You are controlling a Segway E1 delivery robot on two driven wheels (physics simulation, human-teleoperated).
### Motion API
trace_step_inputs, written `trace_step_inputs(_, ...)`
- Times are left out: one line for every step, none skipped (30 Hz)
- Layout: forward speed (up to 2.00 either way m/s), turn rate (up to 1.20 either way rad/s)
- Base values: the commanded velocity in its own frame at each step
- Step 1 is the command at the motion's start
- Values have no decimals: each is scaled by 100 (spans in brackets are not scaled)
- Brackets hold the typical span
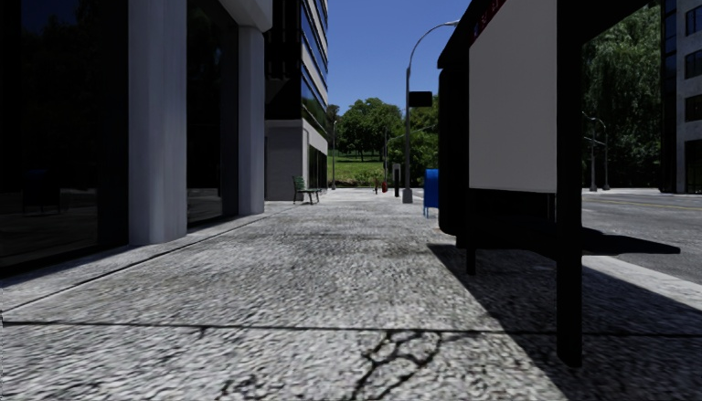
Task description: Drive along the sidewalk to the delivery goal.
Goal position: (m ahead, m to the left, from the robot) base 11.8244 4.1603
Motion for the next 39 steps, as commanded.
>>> trace_step_inputs(200,0)
trace_step_inputs(200,0)
trace_step_inputs(200,0)
trace_step_inputs(200,0)
trace_step_inputs(200,0)
trace_step_inputs(200,0)
trace_step_inputs(200,0)
trace_step_inputs(200,0)
trace_step_inputs(200,0)
trace_step_inputs(200,0)
trace_step_inputs(200,0)
trace_step_inputs(200,0)
trace_step_inputs(200,0)
trace_step_inputs(200,0)
trace_step_inputs(200,0)
trace_step_inputs(200,0)
trace_step_inputs(200,0)
trace_step_inputs(200,0)
trace_step_inputs(200,0)
trace_step_inputs(200,0)
trace_step_inputs(200,0)
trace_step_inputs(200,0)
trace_step_inputs(200,0)
trace_step_inputs(200,0)
trace_step_inputs(200,0)
trace_step_inputs(200,0)
trace_step_inputs(200,0)
trace_step_inputs(200,0)
trace_step_inputs(200,0)
trace_step_inputs(200,0)
trace_step_inputs(200,0)
trace_step_inputs(200,0)
trace_step_inputs(200,0)
trace_step_inputs(200,0)
trace_step_inputs(200,0)
trace_step_inputs(200,0)
trace_step_inputs(200,0)
trace_step_inputs(200,0)
trace_step_inputs(200,0)
